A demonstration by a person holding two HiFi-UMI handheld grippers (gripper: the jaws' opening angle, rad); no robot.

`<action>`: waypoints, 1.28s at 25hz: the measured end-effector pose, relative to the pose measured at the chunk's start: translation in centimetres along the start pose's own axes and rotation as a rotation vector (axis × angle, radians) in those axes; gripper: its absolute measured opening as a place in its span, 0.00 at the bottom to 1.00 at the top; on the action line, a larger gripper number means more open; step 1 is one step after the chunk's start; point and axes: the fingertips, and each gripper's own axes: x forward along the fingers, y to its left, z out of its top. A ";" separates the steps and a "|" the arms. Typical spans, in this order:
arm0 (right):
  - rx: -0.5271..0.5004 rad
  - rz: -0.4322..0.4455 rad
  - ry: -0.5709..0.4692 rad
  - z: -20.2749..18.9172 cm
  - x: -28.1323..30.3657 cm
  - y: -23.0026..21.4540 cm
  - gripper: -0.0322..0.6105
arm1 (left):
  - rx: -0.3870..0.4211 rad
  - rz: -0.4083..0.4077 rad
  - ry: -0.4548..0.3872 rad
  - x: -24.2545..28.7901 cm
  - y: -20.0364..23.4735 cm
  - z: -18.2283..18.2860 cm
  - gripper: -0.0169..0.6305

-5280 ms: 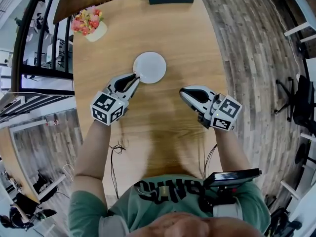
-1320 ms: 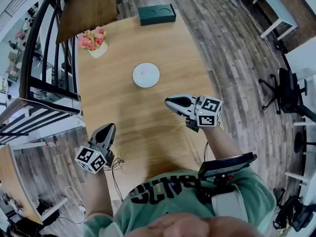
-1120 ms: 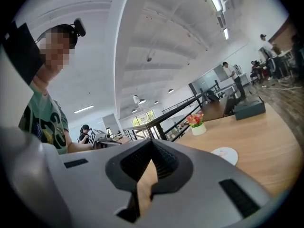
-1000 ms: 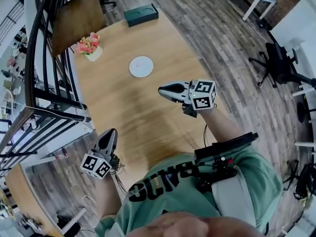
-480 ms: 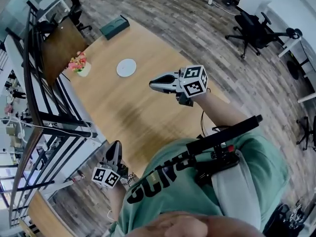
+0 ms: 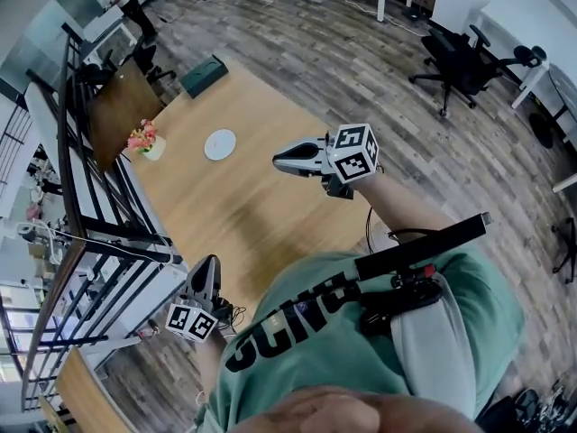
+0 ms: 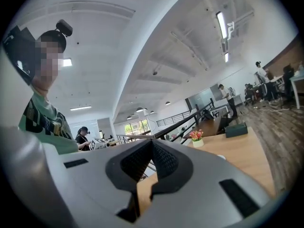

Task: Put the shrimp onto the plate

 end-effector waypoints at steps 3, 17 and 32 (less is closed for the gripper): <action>-0.001 0.041 -0.003 0.3 -4.9 0.1 0.06 | -0.010 0.032 -0.035 2.8 -4.0 -0.2 0.03; 0.057 0.175 -0.030 -2.3 -21.2 -1.6 0.06 | -0.018 0.045 0.051 14.4 -19.9 -1.9 0.03; 0.012 0.129 0.007 -4.4 -10.3 5.9 0.06 | -0.019 0.039 -0.030 2.2 -13.2 -1.9 0.03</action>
